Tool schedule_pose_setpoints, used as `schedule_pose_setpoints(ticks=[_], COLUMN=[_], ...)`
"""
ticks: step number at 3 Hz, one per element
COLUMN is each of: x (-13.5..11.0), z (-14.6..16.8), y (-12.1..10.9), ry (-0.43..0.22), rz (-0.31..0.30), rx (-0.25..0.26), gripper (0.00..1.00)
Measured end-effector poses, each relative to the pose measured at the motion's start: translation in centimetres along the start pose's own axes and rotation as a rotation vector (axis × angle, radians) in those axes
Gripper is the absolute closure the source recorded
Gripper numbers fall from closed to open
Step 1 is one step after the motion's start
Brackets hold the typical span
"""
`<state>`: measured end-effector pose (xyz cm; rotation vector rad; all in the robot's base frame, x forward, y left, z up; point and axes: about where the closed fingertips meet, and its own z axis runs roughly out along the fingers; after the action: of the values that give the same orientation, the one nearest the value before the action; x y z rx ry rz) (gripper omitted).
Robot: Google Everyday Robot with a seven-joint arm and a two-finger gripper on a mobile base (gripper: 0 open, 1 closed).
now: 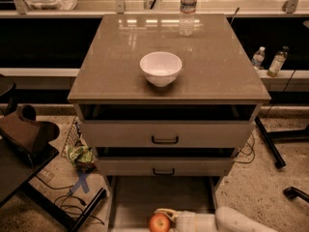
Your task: Pick apple from bottom drawer and place on counter
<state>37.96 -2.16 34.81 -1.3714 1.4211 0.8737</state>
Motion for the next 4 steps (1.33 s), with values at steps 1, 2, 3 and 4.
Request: schedule_pose_setpoints(ticks=[1,2,3,4], x=[-5.9,-11.8,-16.2,-16.5], z=[-5.8,-10.8,-14.8,-16.5], y=[1.0,1.7,1.1,1.1], ry=[-0.031,-0.054,-0.066,-0.067], rz=[0.022,0.041,0.079,0.088], rx=[0.094,0.221,0.387,0.448], gripper=[1.00,1.00,1.00,1.00])
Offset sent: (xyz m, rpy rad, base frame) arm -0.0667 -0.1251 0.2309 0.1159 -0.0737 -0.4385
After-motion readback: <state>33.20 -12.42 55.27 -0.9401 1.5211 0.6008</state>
